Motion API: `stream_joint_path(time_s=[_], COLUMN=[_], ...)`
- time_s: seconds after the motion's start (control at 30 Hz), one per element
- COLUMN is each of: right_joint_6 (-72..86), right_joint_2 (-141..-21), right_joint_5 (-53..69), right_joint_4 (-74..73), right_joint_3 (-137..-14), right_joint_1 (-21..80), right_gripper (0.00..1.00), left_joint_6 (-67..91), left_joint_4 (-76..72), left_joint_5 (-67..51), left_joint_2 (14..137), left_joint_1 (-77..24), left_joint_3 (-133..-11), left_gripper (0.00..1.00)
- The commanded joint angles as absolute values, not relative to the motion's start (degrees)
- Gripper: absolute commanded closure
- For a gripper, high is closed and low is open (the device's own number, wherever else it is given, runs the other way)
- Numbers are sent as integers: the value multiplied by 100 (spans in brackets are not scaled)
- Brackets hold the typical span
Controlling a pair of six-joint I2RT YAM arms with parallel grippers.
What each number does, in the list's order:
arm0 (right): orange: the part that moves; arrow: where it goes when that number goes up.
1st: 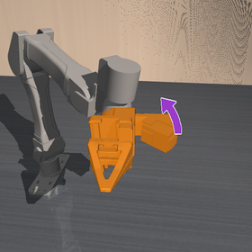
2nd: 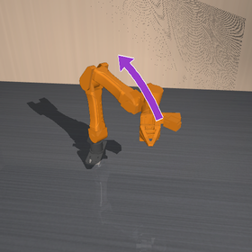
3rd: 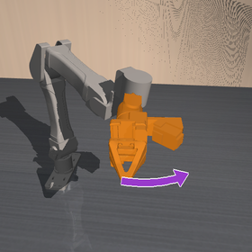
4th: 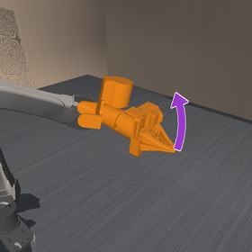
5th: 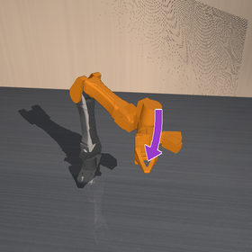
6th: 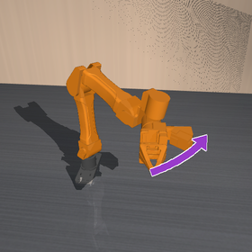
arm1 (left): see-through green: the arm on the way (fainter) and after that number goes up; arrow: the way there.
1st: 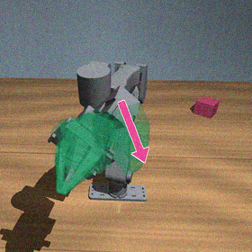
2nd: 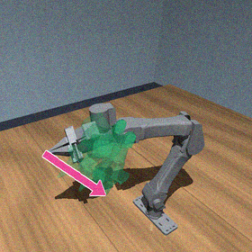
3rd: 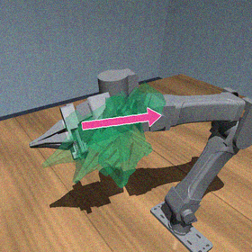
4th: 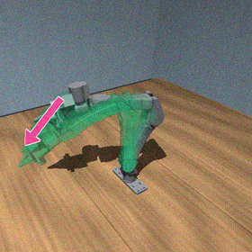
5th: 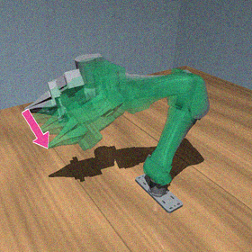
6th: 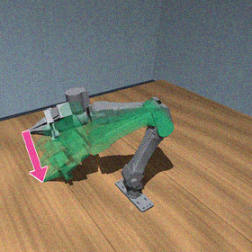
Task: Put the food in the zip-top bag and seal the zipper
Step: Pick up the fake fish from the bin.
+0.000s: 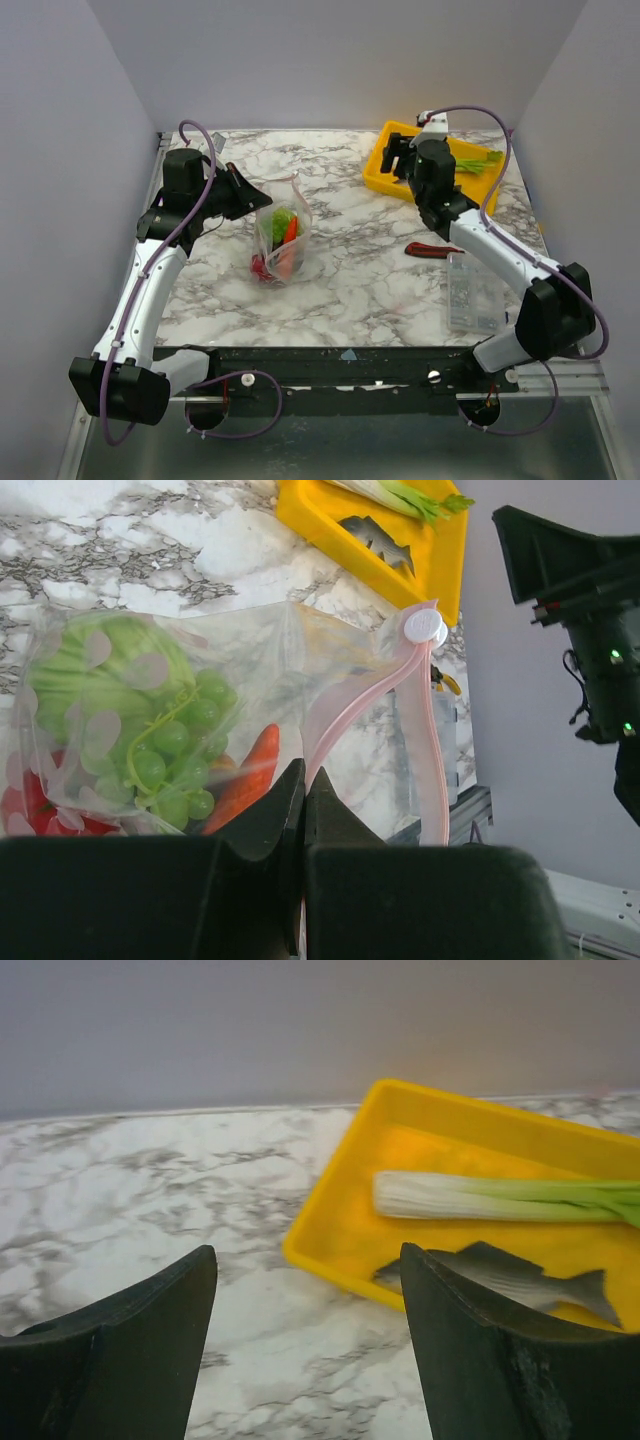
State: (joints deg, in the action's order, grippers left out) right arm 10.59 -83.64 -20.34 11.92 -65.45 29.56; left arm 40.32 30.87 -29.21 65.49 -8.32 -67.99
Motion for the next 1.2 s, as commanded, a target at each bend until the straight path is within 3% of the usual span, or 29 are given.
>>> stream_joint_path(time_s=[0.0, 0.27, 0.43, 0.83, 1.0, 1.17], right_joint_6=[604, -657, -1260, -2423, -2512, -2731], right_joint_2=[-9039, -11017, -11730, -12921, -13066, -13259], right_joint_5=[-2241, -2074, 229, 2953, 2874, 1708], right_joint_4=[554, -543, -1320, -3682, -3665, -3355], right_joint_3=[-6796, -8094, -9099, -10686, -10532, -10378], right_joint_1=[2226, 1341, 612, 196, 217, 422], right_gripper=[24, 25, 28, 27, 25, 23], left_joint_6=[3982, 3955, 3911, 3875, 3885, 3907], left_joint_4=[2917, 2881, 2942, 2993, 3005, 3010], left_joint_5=[-3062, -3114, -3134, -3142, -3122, -3063], left_joint_2=[6551, 6618, 6650, 6790, 6795, 6785], left_joint_1=[-792, -791, -792, -792, -791, -791], left_joint_3=[-6759, -6730, -6752, -6776, -6783, -6750], left_gripper=[100, 100, 100, 100, 100, 100])
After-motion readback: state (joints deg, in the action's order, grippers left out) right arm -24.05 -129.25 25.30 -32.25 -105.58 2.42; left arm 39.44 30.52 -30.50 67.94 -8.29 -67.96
